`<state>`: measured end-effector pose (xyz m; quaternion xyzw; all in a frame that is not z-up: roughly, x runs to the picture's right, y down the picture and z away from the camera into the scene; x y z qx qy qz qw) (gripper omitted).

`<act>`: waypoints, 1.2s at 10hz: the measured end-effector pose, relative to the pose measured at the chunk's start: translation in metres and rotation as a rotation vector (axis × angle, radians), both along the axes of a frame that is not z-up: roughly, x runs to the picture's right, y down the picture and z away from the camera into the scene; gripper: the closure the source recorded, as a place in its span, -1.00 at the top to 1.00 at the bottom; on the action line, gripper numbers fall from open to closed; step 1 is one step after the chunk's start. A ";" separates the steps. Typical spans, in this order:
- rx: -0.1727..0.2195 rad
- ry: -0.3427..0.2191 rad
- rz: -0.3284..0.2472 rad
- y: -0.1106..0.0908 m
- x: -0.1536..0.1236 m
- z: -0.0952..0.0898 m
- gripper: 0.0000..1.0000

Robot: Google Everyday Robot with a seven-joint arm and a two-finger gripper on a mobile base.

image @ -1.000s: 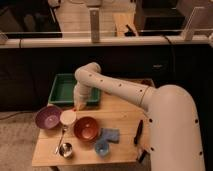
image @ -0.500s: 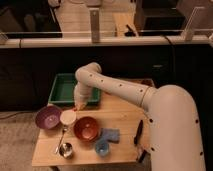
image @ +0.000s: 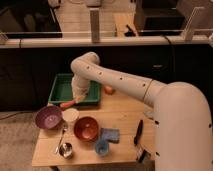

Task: Place pepper in purple bowl

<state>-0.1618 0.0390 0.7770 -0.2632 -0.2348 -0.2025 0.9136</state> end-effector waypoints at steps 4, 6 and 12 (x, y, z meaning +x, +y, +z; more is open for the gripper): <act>-0.052 -0.109 -0.053 0.014 -0.052 0.010 -1.00; -0.100 -0.147 -0.120 0.032 -0.085 0.026 -0.81; -0.168 -0.217 -0.244 0.063 -0.127 0.039 0.35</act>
